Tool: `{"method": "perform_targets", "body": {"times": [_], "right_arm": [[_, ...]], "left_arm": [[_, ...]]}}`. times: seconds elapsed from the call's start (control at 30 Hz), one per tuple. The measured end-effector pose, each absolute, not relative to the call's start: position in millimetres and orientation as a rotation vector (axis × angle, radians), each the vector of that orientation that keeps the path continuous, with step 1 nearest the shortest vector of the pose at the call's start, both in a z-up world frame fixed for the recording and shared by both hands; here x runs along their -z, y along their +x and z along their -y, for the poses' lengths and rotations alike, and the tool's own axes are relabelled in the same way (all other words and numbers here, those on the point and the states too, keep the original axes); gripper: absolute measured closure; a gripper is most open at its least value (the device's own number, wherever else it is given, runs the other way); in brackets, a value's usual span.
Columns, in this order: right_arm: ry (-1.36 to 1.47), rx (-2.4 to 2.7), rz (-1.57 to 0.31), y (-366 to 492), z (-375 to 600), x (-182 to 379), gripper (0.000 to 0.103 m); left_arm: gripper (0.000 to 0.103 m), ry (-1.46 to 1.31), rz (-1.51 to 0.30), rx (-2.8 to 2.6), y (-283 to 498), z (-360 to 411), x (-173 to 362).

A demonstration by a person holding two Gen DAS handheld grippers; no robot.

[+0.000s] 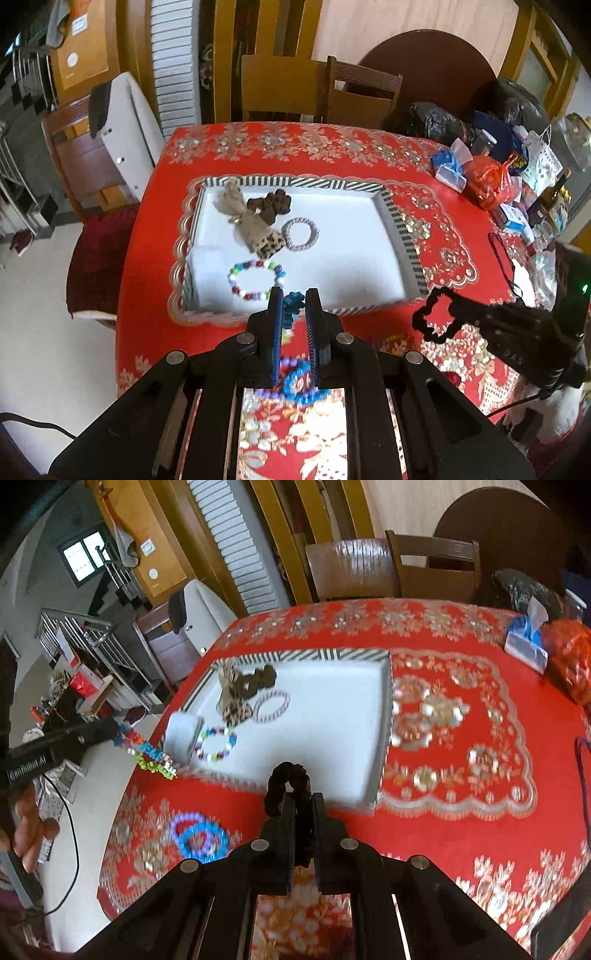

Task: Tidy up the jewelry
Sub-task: 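Carry black scrunchie and blue bracelet into the striped tray and open both grippers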

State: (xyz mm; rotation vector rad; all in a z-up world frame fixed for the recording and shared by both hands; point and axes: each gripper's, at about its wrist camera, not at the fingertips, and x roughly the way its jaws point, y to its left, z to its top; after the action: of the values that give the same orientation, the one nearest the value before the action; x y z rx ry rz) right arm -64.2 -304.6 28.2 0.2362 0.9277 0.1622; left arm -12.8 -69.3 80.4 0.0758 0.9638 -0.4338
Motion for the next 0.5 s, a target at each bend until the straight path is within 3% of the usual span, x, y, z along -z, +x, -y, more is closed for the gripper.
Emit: {"method": "perform_targets", "body": {"times": [0.5], "right_arm": [[0.199, -0.196, -1.012, 37.5, 308.8, -5.0, 0.096]], "left_arm": [[0.093, 0.113, -1.013, 0.476, 36.8, 137.8, -52.7]]}}
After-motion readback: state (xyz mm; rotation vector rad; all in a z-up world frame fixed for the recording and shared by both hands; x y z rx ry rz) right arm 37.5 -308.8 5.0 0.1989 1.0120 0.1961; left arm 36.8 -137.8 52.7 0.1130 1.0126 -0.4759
